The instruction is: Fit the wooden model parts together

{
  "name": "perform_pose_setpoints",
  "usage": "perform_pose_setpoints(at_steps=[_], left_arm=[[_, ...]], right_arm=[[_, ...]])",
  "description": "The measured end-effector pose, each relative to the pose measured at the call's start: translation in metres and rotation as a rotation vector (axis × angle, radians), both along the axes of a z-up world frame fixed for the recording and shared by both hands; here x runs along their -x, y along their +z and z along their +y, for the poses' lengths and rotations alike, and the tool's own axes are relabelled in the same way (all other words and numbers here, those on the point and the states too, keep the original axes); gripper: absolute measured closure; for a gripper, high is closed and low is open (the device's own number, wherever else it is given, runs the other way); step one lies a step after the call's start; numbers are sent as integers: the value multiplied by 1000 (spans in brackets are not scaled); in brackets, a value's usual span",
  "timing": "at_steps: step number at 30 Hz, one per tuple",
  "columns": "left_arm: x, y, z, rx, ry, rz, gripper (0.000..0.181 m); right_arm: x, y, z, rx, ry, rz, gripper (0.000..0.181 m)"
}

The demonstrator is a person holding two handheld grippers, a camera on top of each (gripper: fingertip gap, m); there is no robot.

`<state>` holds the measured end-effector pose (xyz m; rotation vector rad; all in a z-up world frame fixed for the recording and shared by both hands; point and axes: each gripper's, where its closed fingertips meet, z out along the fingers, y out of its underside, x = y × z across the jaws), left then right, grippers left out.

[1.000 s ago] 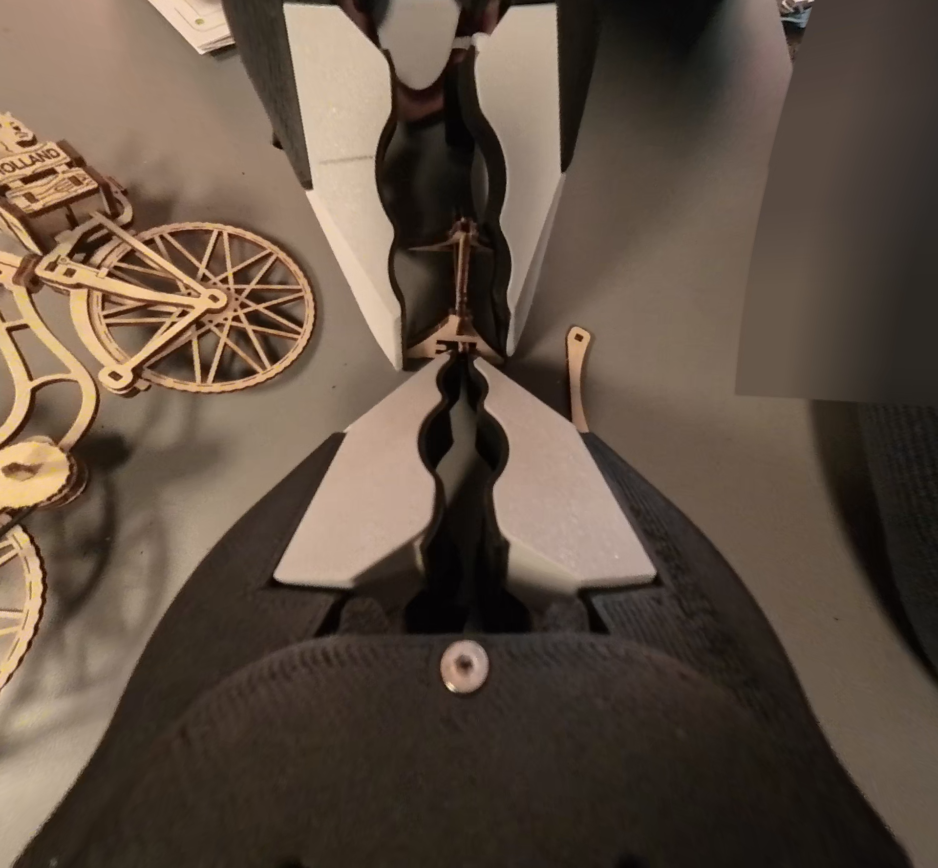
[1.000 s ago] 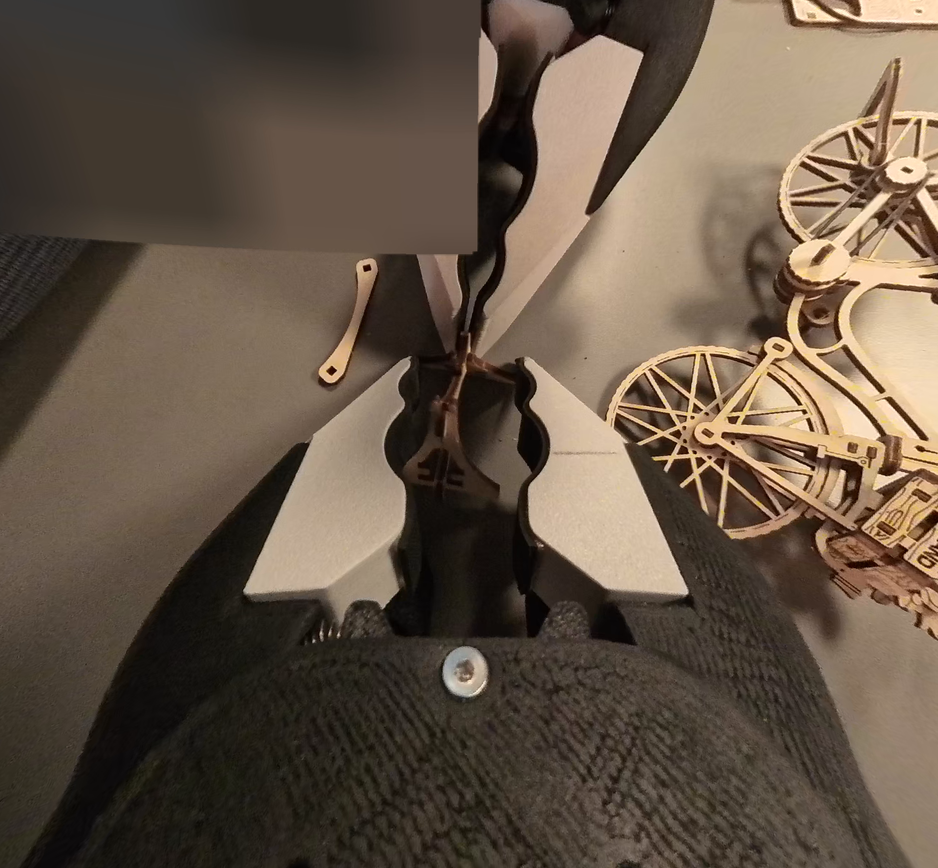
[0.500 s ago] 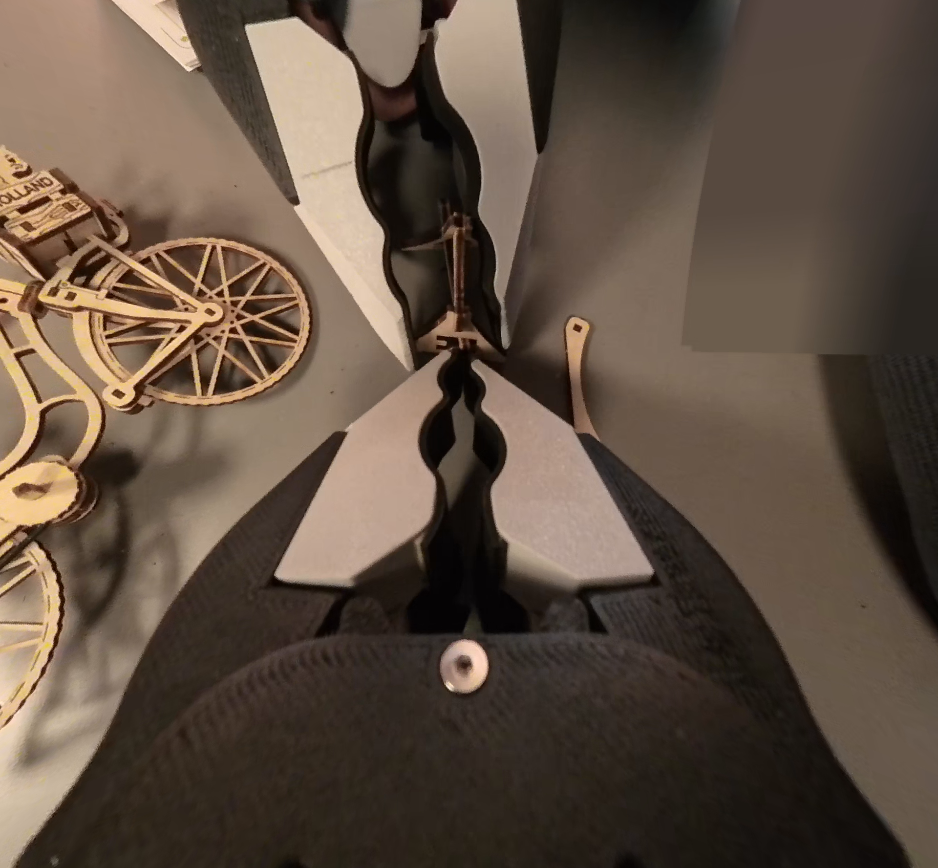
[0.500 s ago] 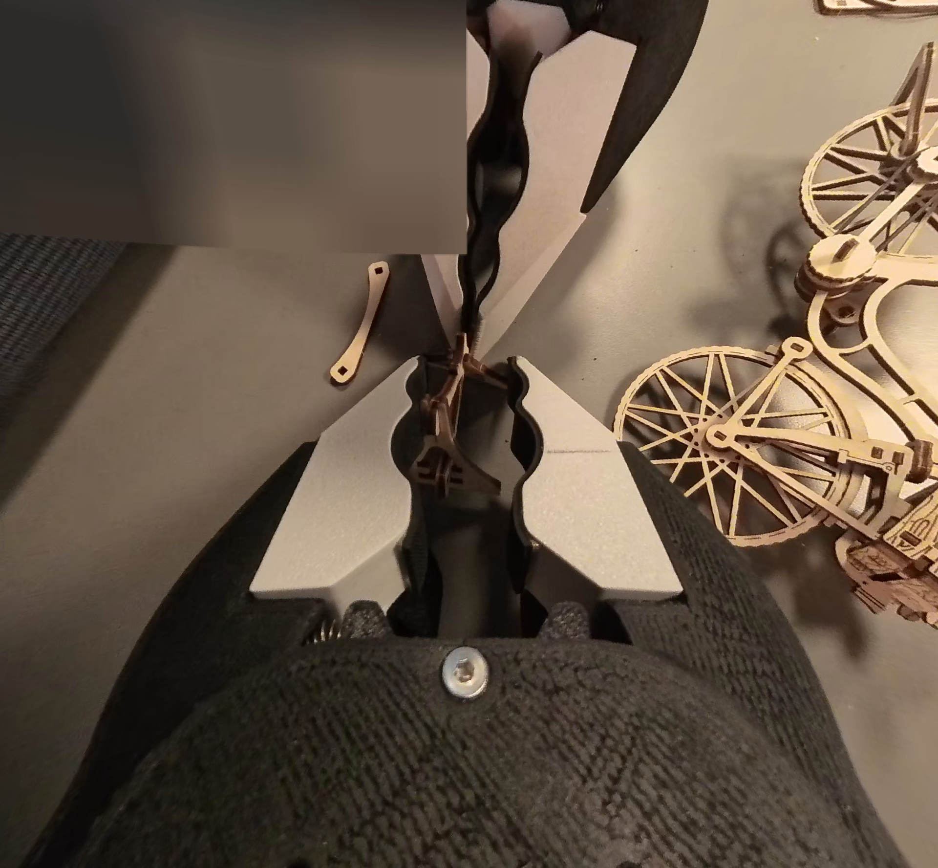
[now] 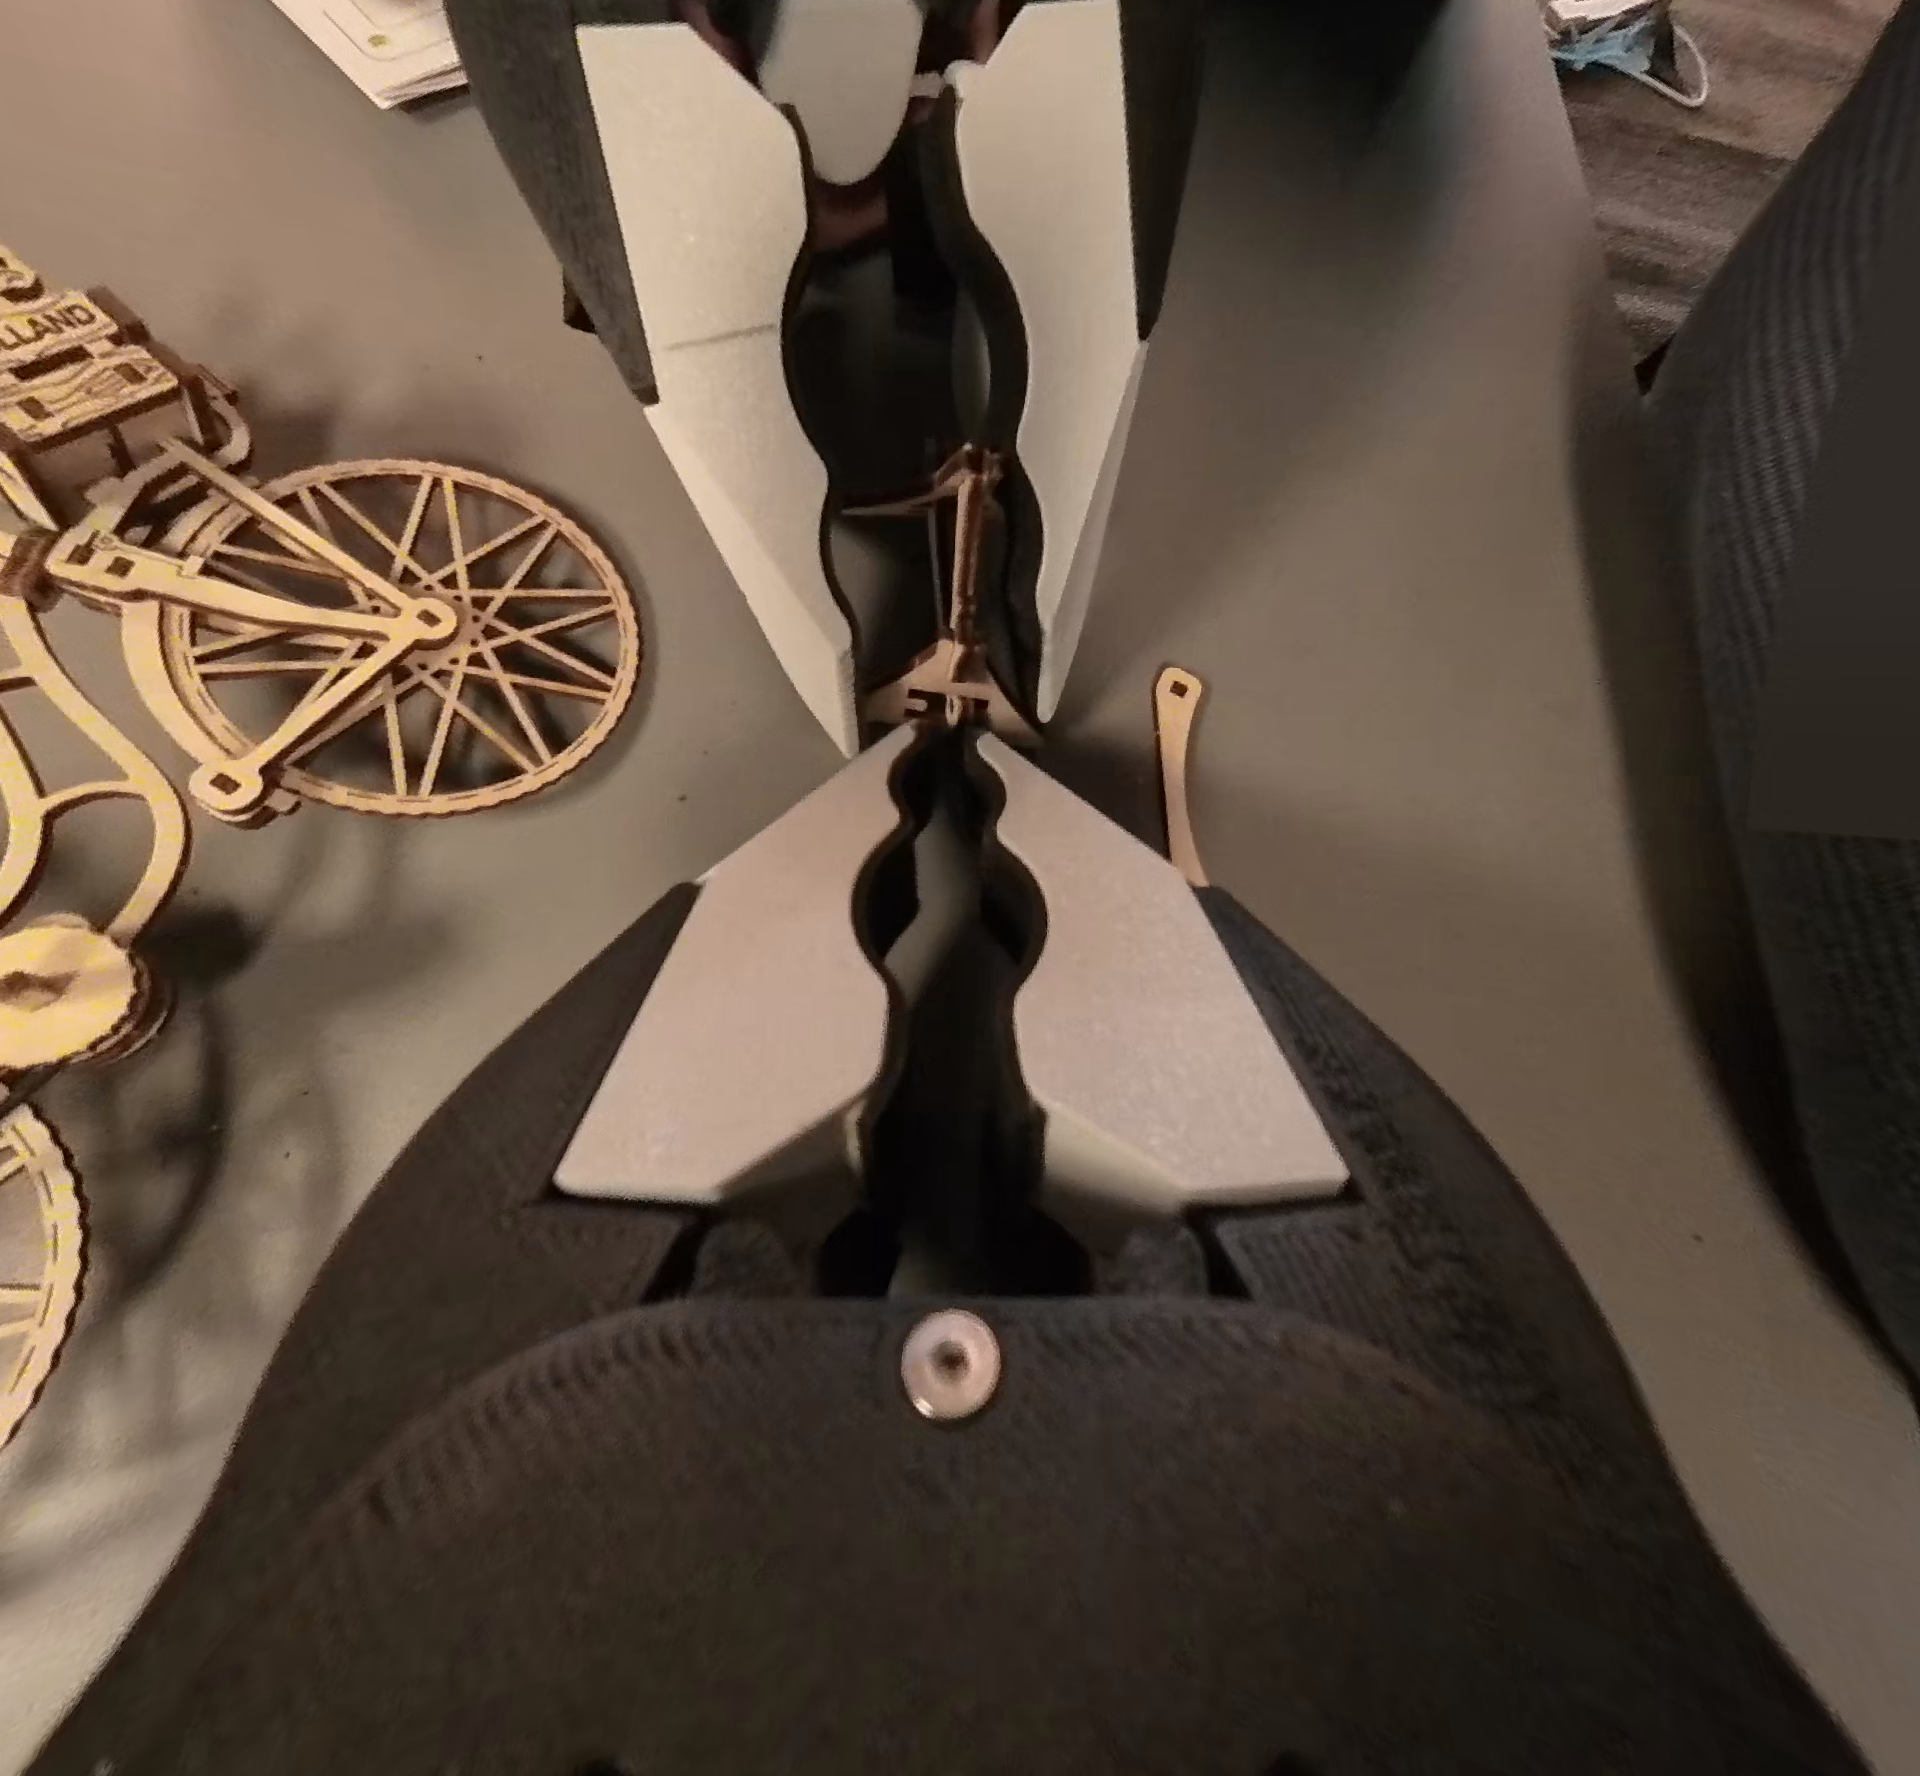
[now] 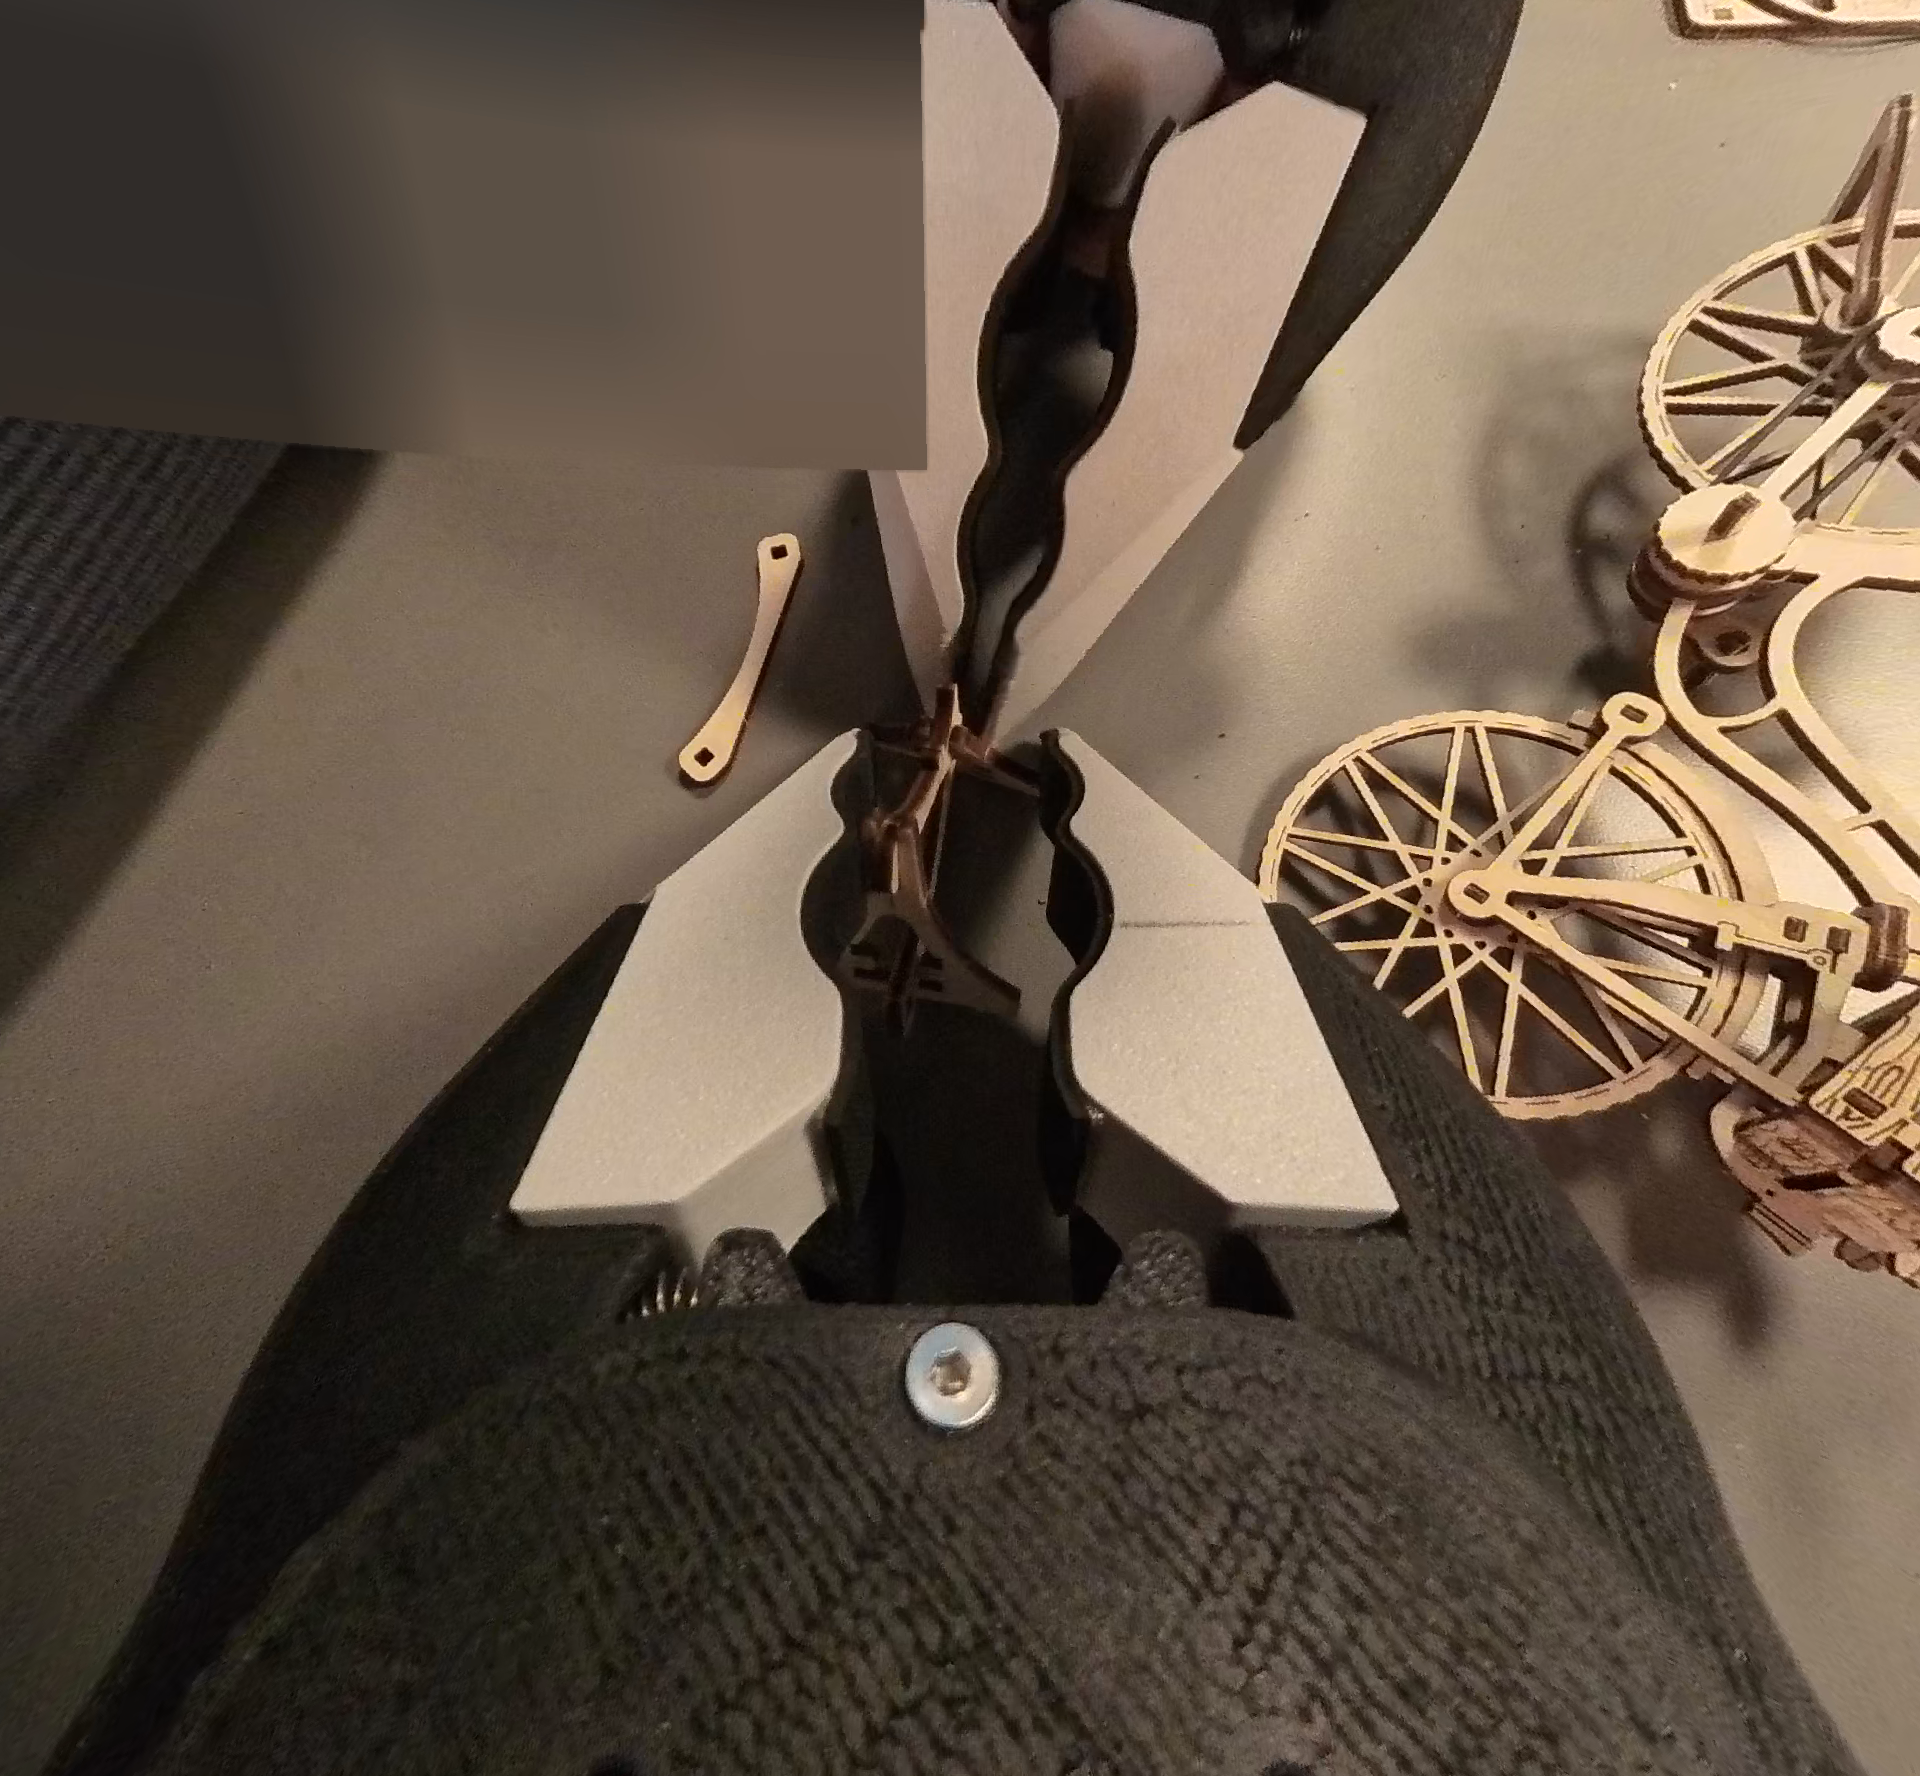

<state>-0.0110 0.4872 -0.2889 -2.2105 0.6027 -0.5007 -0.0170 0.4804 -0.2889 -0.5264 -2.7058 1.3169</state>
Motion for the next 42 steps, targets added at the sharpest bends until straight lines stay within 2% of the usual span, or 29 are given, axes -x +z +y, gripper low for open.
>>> perform_pose_setpoints(at_steps=[6, 10, 13, 15, 20, 24, 26, 29, 30, 34, 38, 42], left_arm=[[-4, 12, -4, -28, -39, -91, 165], [1, 16, -5, -43, -23, -124, 139], [1, 15, -4, -47, -16, -108, 131], [1, 15, -5, -52, -20, -94, 129], [1, 16, -5, -77, -15, -79, 123], [3, 14, -3, -71, 2, -68, 108], [3, 14, 0, -72, 8, -61, 103], [-4, 11, 3, -74, -26, -30, 104], [-7, 9, 4, -72, -42, -12, 106], [-10, 1, 6, -44, -77, 38, 111], [-7, 8, 7, -65, -59, -1, 115], [-5, 8, 9, -46, -53, -33, 117]], right_arm=[[0, 0, 0, -2, 0, 4, 151], [0, 0, 0, -8, 0, 16, 151], [-1, 1, 1, -3, -3, 22, 148], [0, 7, 2, 32, -22, 36, 130], [-3, 30, 13, 125, -83, 189, 105], [-10, 47, 26, 178, -174, 327, 104], [-15, 46, 36, 150, -230, 351, 113], [-27, 31, 47, 51, -250, 311, 151], [-29, 26, 47, 31, -247, 285, 157], [-33, 15, 45, 9, -213, 182, 168], [-33, 17, 45, 34, -216, 154, 178], [-32, 14, 46, 29, -219, 124, 180]])
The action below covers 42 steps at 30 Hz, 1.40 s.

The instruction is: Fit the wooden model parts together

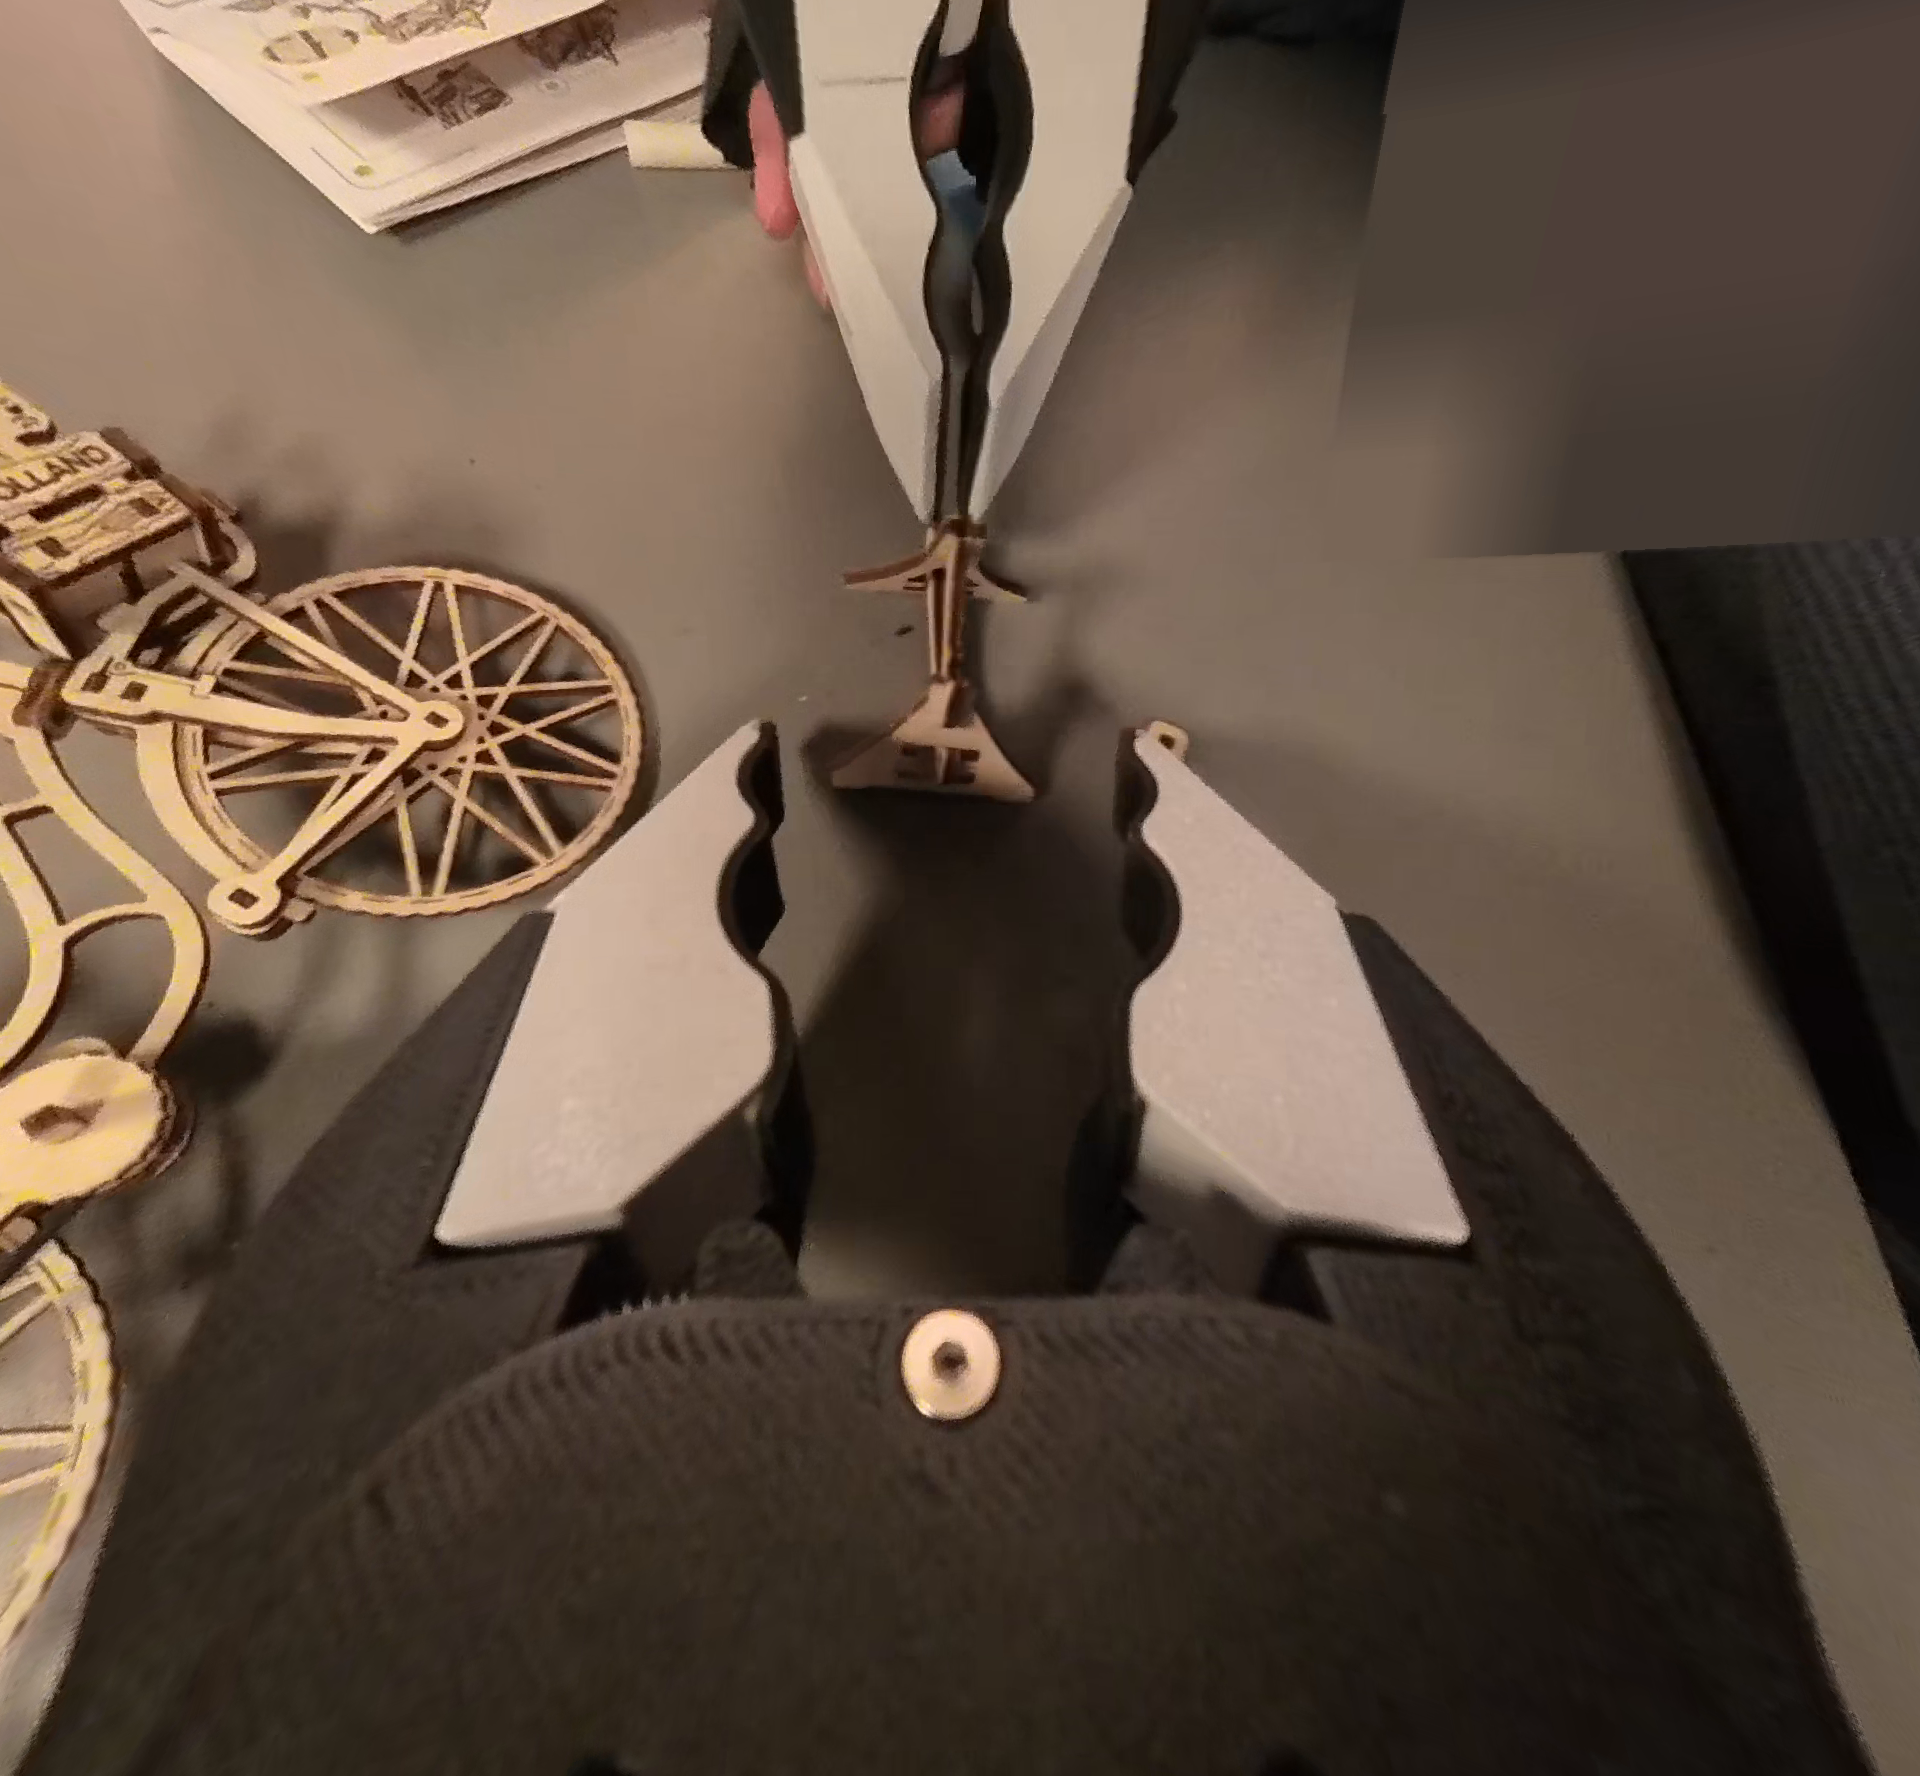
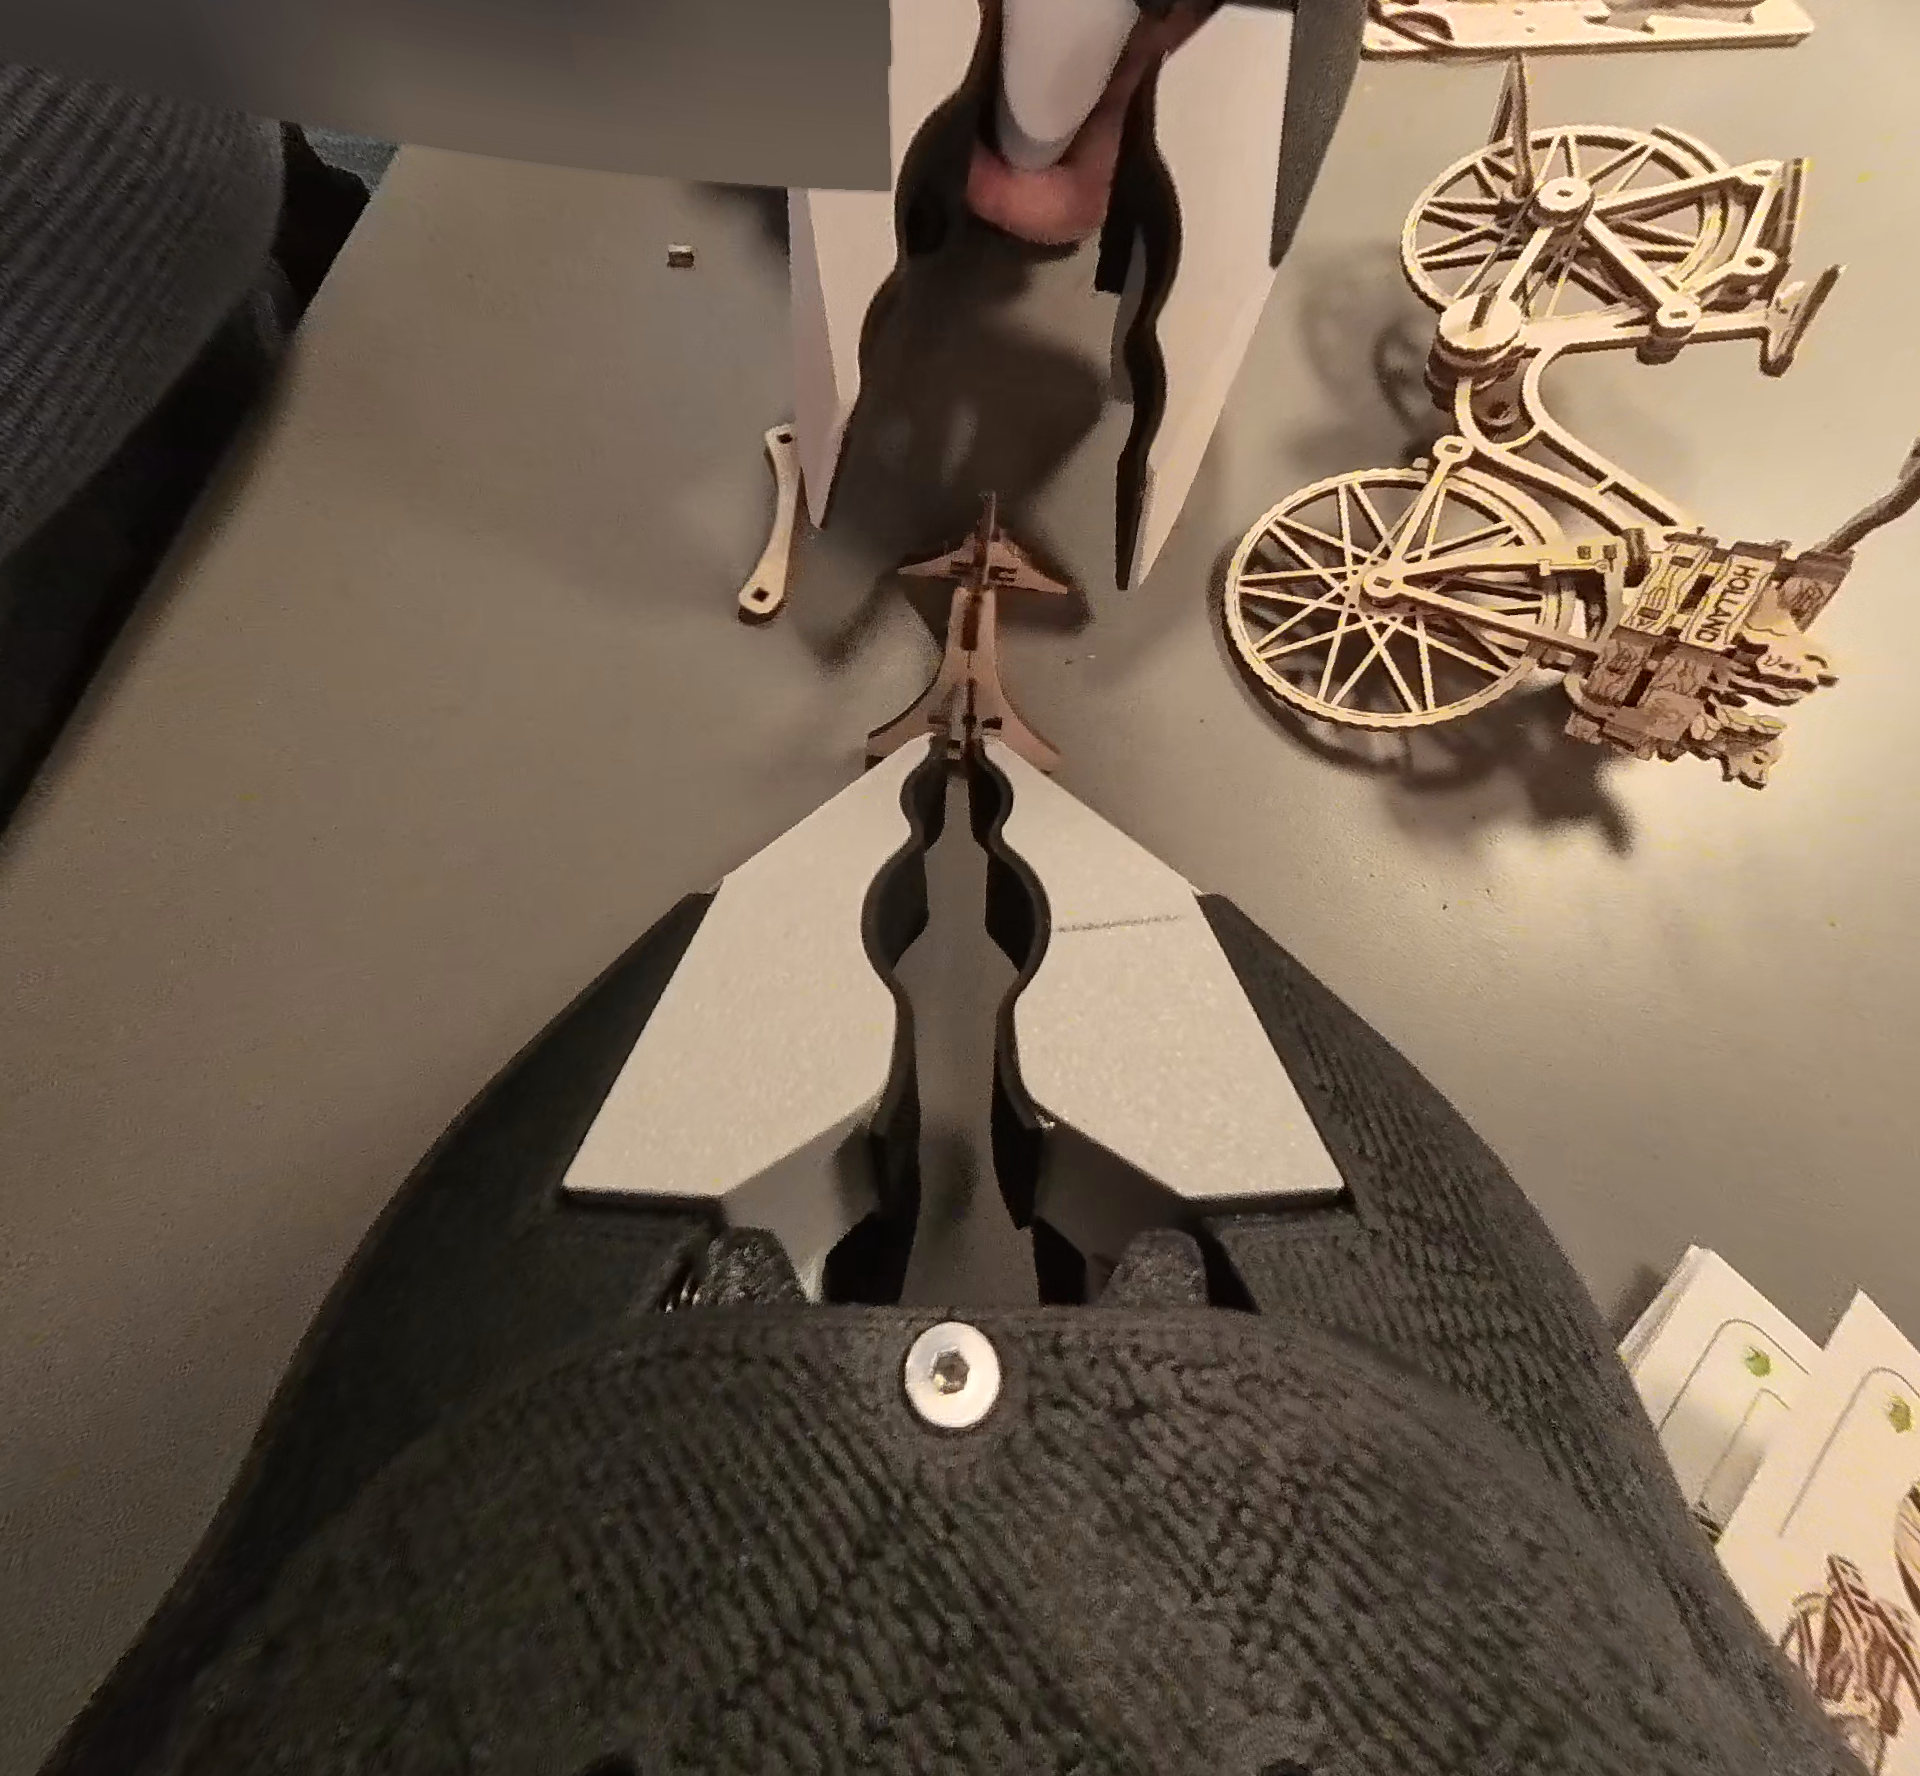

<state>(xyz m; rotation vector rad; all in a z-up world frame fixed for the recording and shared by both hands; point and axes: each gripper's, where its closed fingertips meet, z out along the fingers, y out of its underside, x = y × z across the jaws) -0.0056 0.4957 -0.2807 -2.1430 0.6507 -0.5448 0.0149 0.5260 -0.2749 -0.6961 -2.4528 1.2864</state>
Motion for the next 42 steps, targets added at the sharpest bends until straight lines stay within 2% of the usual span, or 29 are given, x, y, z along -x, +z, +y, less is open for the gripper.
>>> perform_pose_setpoints(at_steps=[6, 10, 18, 24, 42], left_arm=[[5, 2, 9, -49, 25, 39, 111], [-5, 2, 17, -93, 12, 97, 107], [-23, -1, 29, -74, -38, 100, 123], [-25, -5, 31, -26, -47, 92, 131], [-26, -10, 33, 2, -59, 96, 138]], right_arm=[[1, -1, 1, 10, -8, -26, 176], [2, -3, 6, -3, -16, -31, 176], [1, -4, 5, -7, -1, -38, 179], [1, -7, 5, -18, 1, -47, 179], [2, -6, 1, -9, 7, -52, 181]])
